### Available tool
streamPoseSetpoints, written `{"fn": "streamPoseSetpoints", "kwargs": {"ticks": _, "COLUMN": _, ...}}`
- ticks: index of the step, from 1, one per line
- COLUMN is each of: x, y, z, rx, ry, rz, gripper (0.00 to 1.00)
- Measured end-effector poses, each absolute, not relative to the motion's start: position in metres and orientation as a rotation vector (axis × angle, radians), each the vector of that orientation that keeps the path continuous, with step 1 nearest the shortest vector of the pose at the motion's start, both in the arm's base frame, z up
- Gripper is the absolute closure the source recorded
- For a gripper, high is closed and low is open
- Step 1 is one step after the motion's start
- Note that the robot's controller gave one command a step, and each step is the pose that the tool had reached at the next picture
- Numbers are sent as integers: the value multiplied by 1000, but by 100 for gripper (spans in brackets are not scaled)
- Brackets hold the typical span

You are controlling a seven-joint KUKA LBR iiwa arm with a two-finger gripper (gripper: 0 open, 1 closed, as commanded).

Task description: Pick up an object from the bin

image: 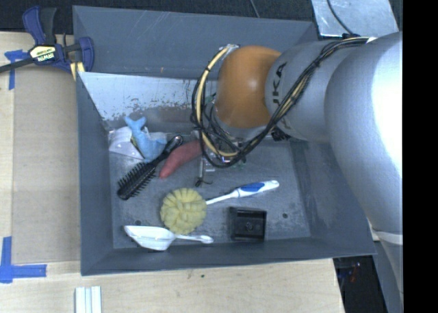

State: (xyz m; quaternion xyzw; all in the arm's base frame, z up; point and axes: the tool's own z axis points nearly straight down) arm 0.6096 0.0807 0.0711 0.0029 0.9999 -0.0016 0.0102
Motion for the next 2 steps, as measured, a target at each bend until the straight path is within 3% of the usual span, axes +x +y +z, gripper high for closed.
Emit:
{"fn": "streamPoseSetpoints", "kwargs": {"ticks": 1, "x": 624, "y": 115, "z": 72, "rx": 317, "ry": 3116, "rz": -5, "gripper": 100}}
{"fn": "streamPoseSetpoints", "kwargs": {"ticks": 2, "x": 623, "y": 115, "z": 72, "rx": 316, "ry": 3116, "rz": -5, "gripper": 100}}
